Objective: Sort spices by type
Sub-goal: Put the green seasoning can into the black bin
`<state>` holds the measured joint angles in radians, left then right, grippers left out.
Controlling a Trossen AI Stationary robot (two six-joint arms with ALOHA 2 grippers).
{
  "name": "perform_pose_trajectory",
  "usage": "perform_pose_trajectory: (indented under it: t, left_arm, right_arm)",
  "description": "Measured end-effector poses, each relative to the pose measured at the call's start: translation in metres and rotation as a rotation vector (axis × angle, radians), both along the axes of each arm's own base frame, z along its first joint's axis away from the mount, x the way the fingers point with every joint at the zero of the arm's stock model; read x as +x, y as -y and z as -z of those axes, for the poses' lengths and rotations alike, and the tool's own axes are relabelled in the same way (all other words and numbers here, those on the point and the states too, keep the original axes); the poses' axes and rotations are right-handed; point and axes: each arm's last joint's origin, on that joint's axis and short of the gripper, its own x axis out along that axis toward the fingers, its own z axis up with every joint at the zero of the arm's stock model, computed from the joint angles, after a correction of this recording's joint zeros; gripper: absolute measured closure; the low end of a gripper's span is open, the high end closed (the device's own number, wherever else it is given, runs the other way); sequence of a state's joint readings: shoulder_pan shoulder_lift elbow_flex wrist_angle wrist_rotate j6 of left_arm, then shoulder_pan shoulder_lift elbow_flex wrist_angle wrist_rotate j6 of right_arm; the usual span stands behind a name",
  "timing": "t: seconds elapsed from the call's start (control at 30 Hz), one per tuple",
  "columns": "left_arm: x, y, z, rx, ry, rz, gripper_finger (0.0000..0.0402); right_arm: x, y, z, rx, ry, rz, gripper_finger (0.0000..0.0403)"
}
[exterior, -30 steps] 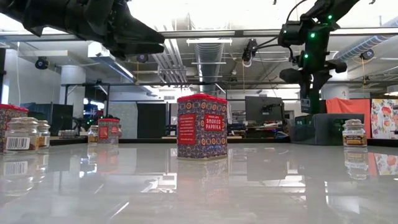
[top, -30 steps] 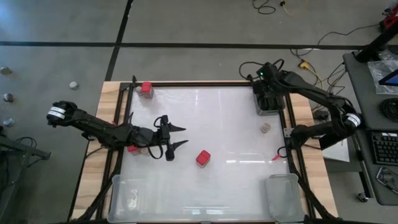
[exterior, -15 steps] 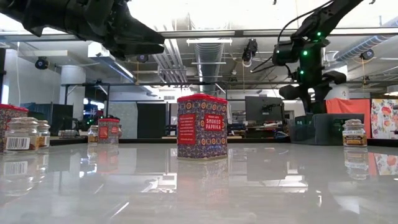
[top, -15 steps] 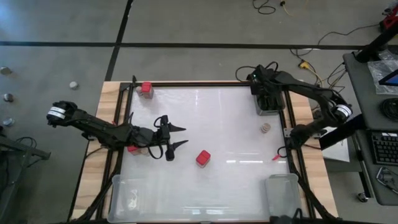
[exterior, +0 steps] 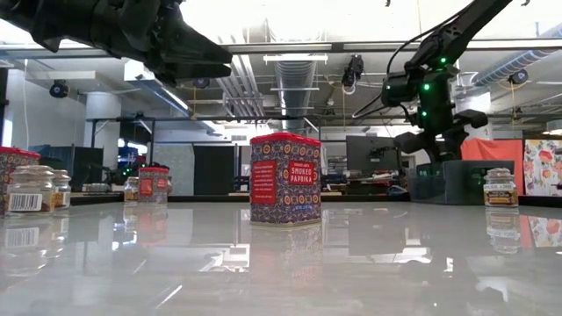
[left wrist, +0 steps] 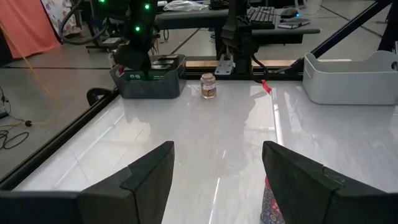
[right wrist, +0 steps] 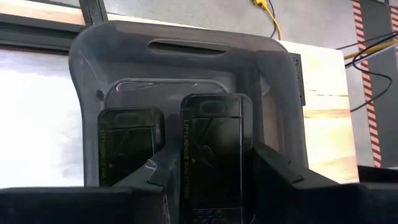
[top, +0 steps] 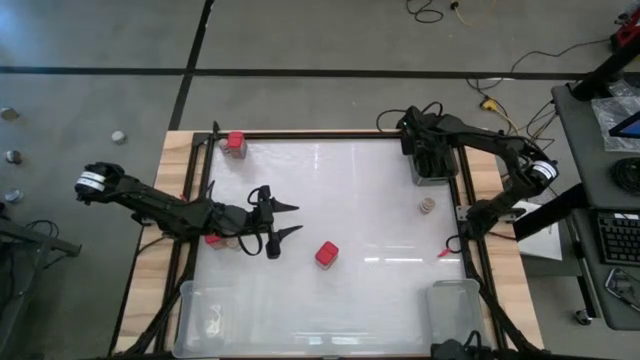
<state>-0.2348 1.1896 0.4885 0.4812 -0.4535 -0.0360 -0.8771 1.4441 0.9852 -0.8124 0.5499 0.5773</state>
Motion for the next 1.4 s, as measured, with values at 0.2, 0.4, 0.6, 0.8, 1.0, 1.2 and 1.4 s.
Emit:
perform_pose_trajectory:
  t: [0.2, 0.4, 0.6, 0.8, 1.0, 1.2, 1.4]
  left_arm:
    - [0.0, 0.0, 0.0, 0.0, 0.0, 0.0, 0.0173]
    - [0.0, 0.0, 0.0, 0.0, 0.0, 0.0, 0.0173]
    - [0.0, 0.0, 0.0, 0.0, 0.0, 0.0, 0.0173]
    - [0.0001, 0.0, 0.0, 0.0, 0.0, 0.0, 0.0173]
    - [0.0001, 0.0, 0.0, 0.0, 0.0, 0.0, 0.0173]
    - [0.0001, 0.0, 0.0, 0.0, 0.0, 0.0, 0.0173]
    - [0.0, 0.0, 0.0001, 0.0, 0.0, 0.0, 0.0173]
  right_arm:
    - [0.0, 0.0004, 0.0003, -0.003, 0.002, -0.003, 0.0261]
    - [-0.0007, -0.0005, 0.0027, 0.003, -0.004, -0.008, 0.0259]
    - [-0.0009, -0.001, 0.0037, 0.009, -0.002, -0.011, 0.0266]
    - [-0.0015, -0.0019, 0.0054, 0.019, -0.009, -0.021, 0.0248]
    - [-0.0014, -0.0021, 0.0057, 0.027, -0.004, -0.026, 0.0238]
    - [-0.0013, -0.0023, 0.0062, 0.033, 0.001, -0.031, 0.0245]
    - [-0.0014, -0.0023, 0.0059, 0.034, -0.003, -0.039, 0.0255]
